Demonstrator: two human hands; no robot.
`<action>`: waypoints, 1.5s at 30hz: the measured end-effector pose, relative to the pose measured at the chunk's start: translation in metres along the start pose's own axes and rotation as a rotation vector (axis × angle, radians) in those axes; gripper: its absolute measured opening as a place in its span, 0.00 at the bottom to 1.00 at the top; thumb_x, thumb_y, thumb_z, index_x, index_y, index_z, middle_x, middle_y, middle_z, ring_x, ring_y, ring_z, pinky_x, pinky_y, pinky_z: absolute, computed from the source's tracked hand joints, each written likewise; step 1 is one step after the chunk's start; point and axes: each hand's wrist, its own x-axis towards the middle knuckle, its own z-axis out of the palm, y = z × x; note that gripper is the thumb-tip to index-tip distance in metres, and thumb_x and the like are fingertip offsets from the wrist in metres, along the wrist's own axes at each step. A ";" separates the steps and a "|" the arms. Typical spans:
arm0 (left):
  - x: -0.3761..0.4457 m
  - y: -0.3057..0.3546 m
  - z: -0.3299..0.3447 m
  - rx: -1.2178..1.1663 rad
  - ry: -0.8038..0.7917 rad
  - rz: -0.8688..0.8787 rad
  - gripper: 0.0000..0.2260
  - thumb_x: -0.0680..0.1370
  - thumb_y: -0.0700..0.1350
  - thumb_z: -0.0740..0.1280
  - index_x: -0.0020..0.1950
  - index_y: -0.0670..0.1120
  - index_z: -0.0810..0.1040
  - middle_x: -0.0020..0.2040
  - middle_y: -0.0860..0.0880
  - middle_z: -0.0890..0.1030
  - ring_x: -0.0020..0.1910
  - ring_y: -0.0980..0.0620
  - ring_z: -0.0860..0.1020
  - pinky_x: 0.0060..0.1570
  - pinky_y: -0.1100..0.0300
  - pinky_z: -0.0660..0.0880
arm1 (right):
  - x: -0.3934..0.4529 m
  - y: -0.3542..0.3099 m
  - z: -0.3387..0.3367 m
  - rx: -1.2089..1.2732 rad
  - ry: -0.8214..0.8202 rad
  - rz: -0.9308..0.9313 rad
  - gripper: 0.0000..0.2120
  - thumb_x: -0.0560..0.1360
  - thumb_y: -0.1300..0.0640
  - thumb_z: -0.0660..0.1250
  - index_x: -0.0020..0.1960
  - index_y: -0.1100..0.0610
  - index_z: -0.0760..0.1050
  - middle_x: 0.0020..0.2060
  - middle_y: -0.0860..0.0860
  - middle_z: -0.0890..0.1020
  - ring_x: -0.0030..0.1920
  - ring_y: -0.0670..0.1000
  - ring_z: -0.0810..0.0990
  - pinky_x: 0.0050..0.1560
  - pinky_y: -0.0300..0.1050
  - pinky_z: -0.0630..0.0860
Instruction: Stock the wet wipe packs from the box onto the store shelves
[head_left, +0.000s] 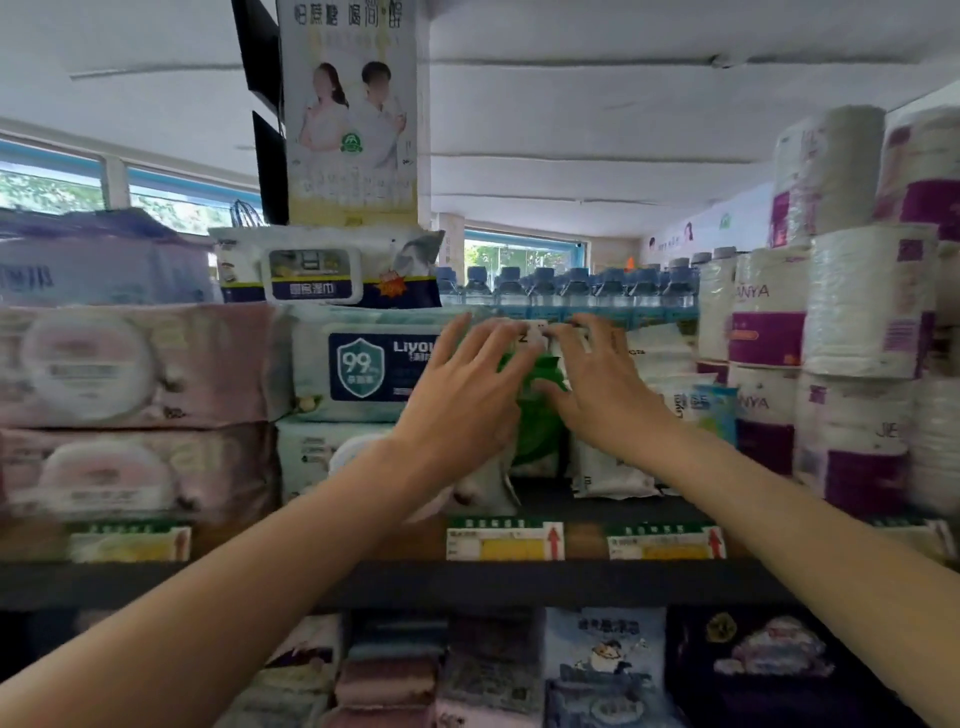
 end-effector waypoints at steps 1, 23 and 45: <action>-0.011 -0.016 -0.004 0.008 0.033 -0.039 0.26 0.66 0.43 0.73 0.64 0.44 0.74 0.63 0.42 0.75 0.62 0.41 0.74 0.66 0.43 0.64 | 0.000 -0.016 0.003 0.077 -0.008 0.009 0.27 0.78 0.48 0.60 0.73 0.55 0.56 0.70 0.55 0.58 0.71 0.57 0.58 0.70 0.53 0.59; -0.103 -0.177 -0.050 0.335 -0.202 0.231 0.06 0.67 0.52 0.73 0.42 0.53 0.84 0.49 0.56 0.84 0.65 0.46 0.74 0.69 0.34 0.41 | 0.032 -0.146 0.014 -0.197 -0.127 0.053 0.52 0.68 0.43 0.72 0.75 0.45 0.35 0.76 0.51 0.37 0.75 0.60 0.36 0.71 0.67 0.39; -0.094 -0.121 -0.026 0.236 -0.294 -0.025 0.14 0.78 0.39 0.57 0.61 0.44 0.75 0.58 0.46 0.79 0.66 0.45 0.70 0.75 0.47 0.38 | 0.026 -0.132 0.012 -0.355 -0.232 0.099 0.48 0.74 0.56 0.68 0.75 0.53 0.33 0.75 0.54 0.37 0.73 0.68 0.37 0.70 0.66 0.52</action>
